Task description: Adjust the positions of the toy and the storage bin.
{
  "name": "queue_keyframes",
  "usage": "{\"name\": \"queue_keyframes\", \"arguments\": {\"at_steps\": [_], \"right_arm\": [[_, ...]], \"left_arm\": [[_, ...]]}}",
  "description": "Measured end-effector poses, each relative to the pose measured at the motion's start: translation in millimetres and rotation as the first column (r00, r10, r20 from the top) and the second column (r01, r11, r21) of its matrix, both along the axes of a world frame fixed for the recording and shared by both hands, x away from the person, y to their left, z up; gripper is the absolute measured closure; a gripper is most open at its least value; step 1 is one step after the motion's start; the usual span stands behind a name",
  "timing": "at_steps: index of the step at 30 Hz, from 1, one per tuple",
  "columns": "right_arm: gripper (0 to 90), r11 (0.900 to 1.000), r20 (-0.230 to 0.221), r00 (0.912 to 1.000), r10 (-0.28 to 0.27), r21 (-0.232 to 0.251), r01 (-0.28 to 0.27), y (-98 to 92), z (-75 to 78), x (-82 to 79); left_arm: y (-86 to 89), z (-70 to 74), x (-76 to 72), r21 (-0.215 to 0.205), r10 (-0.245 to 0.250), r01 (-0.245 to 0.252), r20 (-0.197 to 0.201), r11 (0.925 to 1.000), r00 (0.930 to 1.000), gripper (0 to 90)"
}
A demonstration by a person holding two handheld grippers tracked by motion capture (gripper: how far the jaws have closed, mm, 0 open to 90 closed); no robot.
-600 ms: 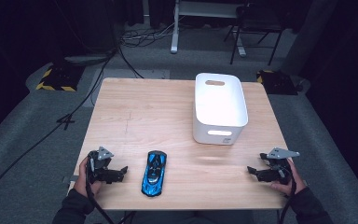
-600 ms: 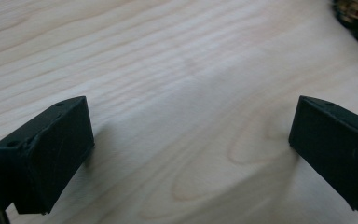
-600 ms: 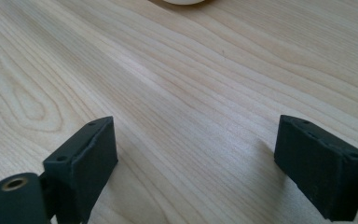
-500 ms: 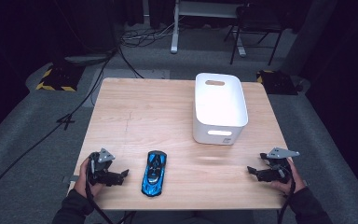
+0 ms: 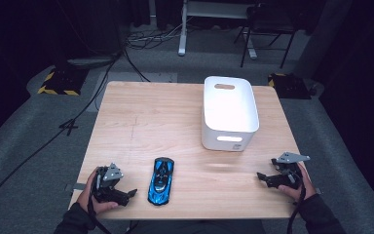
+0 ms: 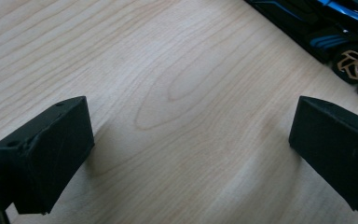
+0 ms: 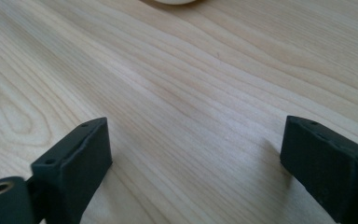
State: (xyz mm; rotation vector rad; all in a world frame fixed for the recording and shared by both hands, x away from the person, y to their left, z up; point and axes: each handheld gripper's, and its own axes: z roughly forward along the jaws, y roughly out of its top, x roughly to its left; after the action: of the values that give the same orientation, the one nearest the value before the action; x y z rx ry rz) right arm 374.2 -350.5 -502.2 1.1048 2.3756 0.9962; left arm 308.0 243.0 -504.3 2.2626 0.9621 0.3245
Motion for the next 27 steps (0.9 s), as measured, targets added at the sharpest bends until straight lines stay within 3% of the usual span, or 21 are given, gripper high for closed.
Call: {"name": "queue_keyframes", "arguments": {"at_steps": [3,5,6,8,10,13,15,18,24,27], "right_arm": [[11.7,1.0,-0.015,0.9998,0.015,-0.009,-0.015,-0.8,2.2,1.4],[13.9,1.0,-0.012,0.9996,0.025,-0.008,-0.025,-0.3,2.1,2.7],[20.3,0.999,0.01,0.9996,0.027,0.028,-0.027,1.3,3.7,5.0],[18.9,0.999,0.03,0.999,0.034,0.025,-0.034,5.7,7.3,7.4],[24.7,0.998,0.063,0.9967,0.051,0.027,-0.053,11.3,11.8,9.4],[23.4,0.997,0.086,0.9941,0.066,0.038,-0.07,17.7,17.8,12.8],[23.3,0.996,0.125,0.9887,0.084,0.012,-0.086,29.8,26.5,20.2],[23.3,0.996,0.138,0.9868,0.084,0.015,-0.087,36.0,30.4,24.2],[21.5,0.992,0.15,0.9848,0.088,0.076,-0.1,54.3,36.8,40.7],[19.6,0.991,0.157,0.9826,0.099,0.074,-0.112,59.4,38.0,42.7]], "left_arm": [[-3.6,-0.2,-5.3,-0.006,-0.015,0.015,-0.014,0.9999,0.9998,0.1],[-4.9,0.0,-6.9,0.0,-0.036,0.036,0.001,0.9994,0.9994,0.1],[-6.4,-0.1,-8.2,-0.003,-0.037,0.037,-0.001,0.9993,0.9993,0.1],[-7.0,0.3,-8.1,0.005,-0.038,0.038,0.0,0.9993,0.9993,0.1],[-10.3,0.0,-9.3,-0.003,-0.039,0.039,-0.005,0.9992,0.9992,0.1],[-12.3,-0.1,-10.8,-0.005,-0.045,0.045,-0.004,0.999,0.999,0.2],[-14.1,-0.2,-12.6,-0.004,-0.052,0.052,-0.002,0.9986,0.9986,0.2],[-15.8,-0.1,-14.2,-0.005,-0.046,0.046,-0.006,0.9989,0.9989,0.2],[-20.6,-0.5,-14.3,-0.01,-0.029,0.029,-0.007,0.9995,0.9995,0.2],[-20.9,0.2,-13.7,0.003,-0.036,0.036,0.003,0.9993,0.9993,0.2]]}}
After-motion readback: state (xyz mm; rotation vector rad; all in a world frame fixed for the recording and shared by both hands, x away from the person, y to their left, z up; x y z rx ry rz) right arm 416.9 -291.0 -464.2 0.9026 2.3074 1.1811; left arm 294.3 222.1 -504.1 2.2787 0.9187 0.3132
